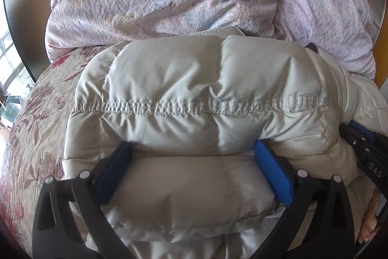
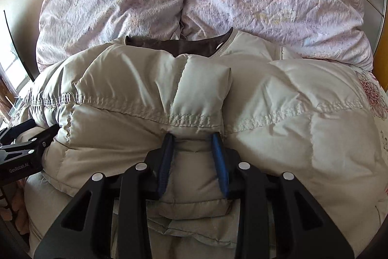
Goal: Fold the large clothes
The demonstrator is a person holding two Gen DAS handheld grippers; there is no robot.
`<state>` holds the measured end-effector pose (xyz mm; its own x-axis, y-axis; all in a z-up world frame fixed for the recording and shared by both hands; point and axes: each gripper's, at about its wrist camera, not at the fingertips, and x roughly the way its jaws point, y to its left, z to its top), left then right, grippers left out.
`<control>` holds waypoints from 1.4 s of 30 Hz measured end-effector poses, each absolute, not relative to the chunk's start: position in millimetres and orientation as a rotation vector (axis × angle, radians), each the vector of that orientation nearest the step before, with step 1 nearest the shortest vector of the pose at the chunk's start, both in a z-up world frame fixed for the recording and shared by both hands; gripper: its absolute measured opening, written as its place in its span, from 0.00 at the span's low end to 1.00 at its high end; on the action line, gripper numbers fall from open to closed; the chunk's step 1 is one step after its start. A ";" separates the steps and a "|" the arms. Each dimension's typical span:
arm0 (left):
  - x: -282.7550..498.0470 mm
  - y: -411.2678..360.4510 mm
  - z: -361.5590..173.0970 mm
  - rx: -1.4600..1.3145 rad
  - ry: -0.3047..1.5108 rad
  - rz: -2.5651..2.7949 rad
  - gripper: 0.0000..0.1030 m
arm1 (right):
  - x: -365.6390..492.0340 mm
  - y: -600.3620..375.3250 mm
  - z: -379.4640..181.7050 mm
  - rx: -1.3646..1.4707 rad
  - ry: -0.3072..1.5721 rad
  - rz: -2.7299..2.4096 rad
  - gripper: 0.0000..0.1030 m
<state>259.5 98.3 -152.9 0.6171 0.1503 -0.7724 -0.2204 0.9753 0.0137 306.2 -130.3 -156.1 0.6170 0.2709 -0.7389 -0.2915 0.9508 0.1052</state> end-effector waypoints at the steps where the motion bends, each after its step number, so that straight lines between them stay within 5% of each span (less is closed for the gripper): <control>1: 259.7 98.6 -153.9 -0.086 0.880 0.214 0.98 | 306.4 -130.6 -156.4 -0.022 0.847 0.326 0.33; 27: 248.3 101.1 -151.1 -0.104 0.857 0.220 0.98 | 308.2 -136.8 -156.5 0.014 0.864 0.358 0.35; 29: 234.6 103.3 -143.8 -0.115 0.838 0.224 0.98 | 304.3 -144.3 -150.2 0.018 0.890 0.337 0.53; 39: 140.7 116.9 -112.8 -0.057 0.821 0.230 0.98 | 255.3 -256.3 -109.6 0.221 0.935 0.312 0.65; 41: 115.2 126.4 -109.0 -0.037 0.814 0.221 0.98 | 241.6 -285.3 -106.8 0.227 0.956 0.268 0.81; 42: 102.5 133.6 -107.0 -0.046 0.809 0.206 0.98 | 233.9 -300.3 -105.4 0.226 0.959 0.239 0.82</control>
<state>102.5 133.6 -107.0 0.6715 0.1658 -0.7222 -0.2007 0.9789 0.0382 233.9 -300.3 -105.4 0.5524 0.2996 -0.7779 -0.1011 0.9504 0.2942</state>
